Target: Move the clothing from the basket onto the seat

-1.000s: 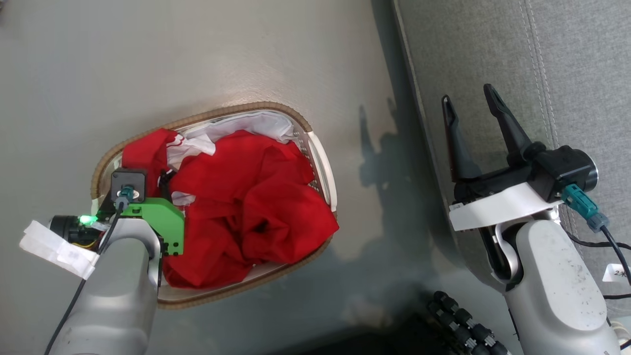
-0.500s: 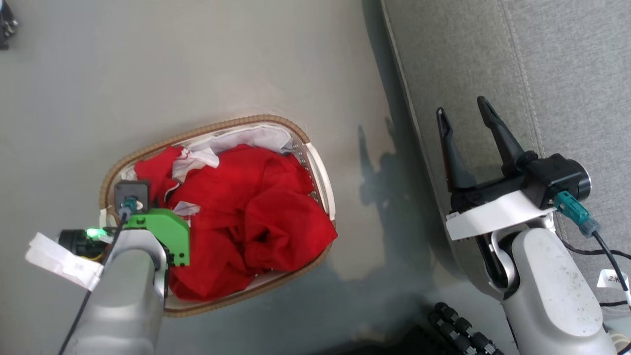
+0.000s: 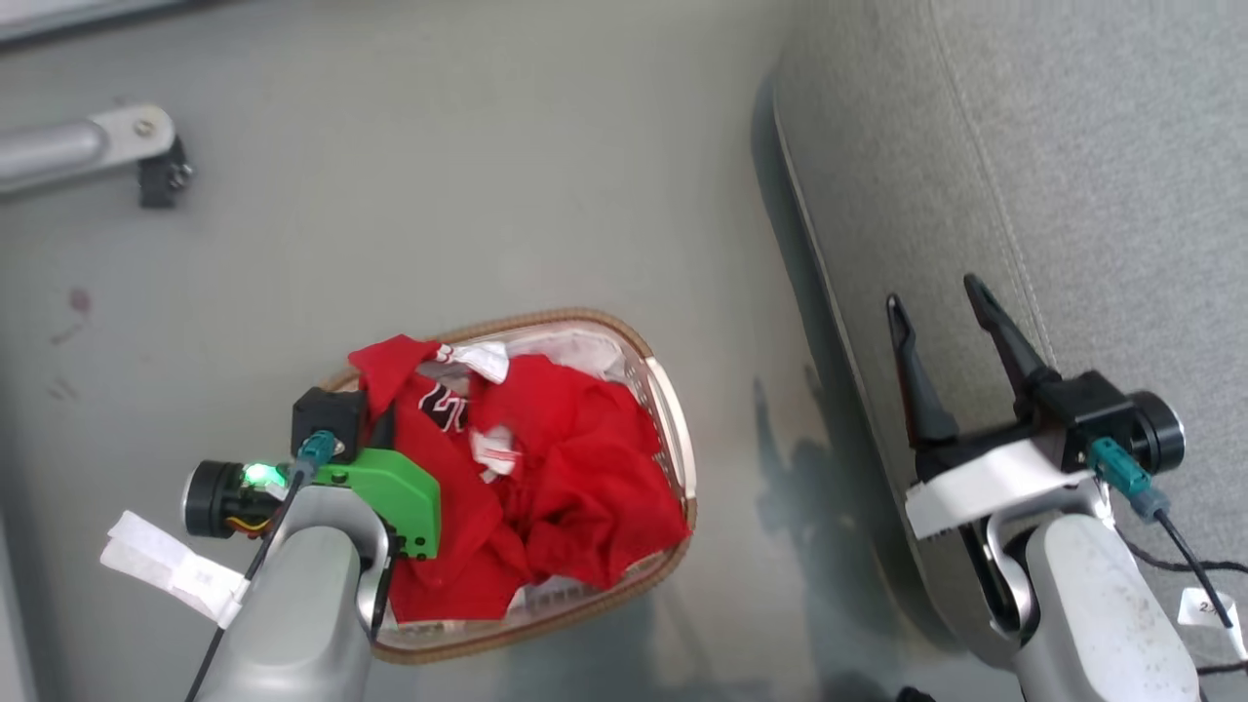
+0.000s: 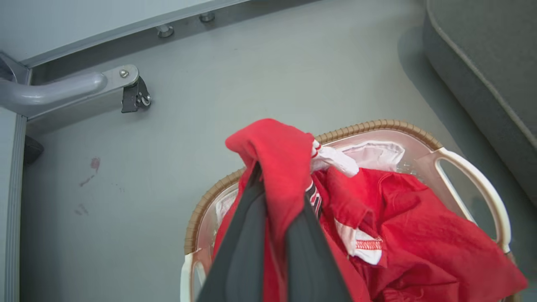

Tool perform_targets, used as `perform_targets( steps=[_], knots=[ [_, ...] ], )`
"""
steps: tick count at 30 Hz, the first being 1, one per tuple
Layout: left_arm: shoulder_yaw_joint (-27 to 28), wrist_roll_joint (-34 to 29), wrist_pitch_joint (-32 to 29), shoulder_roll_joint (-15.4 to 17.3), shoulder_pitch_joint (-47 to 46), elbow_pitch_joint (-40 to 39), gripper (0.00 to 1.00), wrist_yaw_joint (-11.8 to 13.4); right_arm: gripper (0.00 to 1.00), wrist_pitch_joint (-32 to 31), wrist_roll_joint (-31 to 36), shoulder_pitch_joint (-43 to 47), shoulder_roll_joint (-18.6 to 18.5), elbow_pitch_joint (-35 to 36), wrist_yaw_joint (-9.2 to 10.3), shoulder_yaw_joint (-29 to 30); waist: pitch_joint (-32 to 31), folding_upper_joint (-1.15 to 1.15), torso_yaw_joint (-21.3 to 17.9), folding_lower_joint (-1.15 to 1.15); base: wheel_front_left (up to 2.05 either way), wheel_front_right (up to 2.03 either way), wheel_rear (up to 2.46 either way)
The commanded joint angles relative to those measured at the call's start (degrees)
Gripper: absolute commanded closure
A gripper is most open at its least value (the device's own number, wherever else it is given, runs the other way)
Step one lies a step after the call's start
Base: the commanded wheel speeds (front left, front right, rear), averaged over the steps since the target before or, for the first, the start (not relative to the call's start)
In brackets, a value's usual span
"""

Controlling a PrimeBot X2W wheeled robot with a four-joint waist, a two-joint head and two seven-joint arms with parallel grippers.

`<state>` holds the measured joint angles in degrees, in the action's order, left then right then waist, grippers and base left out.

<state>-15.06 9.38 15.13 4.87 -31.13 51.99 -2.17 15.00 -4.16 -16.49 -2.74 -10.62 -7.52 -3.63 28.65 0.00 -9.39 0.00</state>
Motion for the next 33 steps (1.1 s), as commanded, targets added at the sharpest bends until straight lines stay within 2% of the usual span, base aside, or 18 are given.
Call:
perform_targets(
  steps=[1, 8, 16, 24, 33],
  knots=[
    [-0.51, -0.73, 0.04, -0.14, 1.28, -1.26, 1.00, -0.68, 0.00, 0.28, 0.77, 1.65, -0.28, -0.50, 0.06, 0.37, -7.96, 0.00, 3.81, 0.00, 0.00, 0.00, 0.00],
    [-3.25, -2.00, 0.05, -0.39, 0.46, -7.26, 1.00, -3.11, 0.00, 0.28, 2.48, 6.10, -0.28, -1.91, 0.06, 0.52, -17.32, 0.00, 6.20, 0.00, 0.00, 0.00, 0.00],
    [-6.84, -2.93, 0.05, 0.97, -2.62, -12.55, 1.00, -4.82, 0.00, 0.28, 3.42, 10.02, -0.27, -2.65, 0.06, 0.51, -25.16, 0.00, 6.89, 0.00, 0.00, 0.00, 0.00],
    [-10.61, -1.20, 0.05, 1.89, -8.48, -15.00, 1.00, -5.29, 0.00, 0.28, 4.04, 11.87, -0.26, -2.96, 0.06, 0.18, -28.69, 0.00, 6.31, 0.00, 0.00, 0.00, 0.00],
    [-16.57, 2.12, -0.11, 1.51, -16.32, -16.98, 1.00, -5.39, 0.00, 0.28, 4.96, 12.36, -0.26, -2.74, 0.06, -0.60, -30.08, 0.00, 6.19, 0.00, 0.00, 0.00, 0.00]
  ],
)
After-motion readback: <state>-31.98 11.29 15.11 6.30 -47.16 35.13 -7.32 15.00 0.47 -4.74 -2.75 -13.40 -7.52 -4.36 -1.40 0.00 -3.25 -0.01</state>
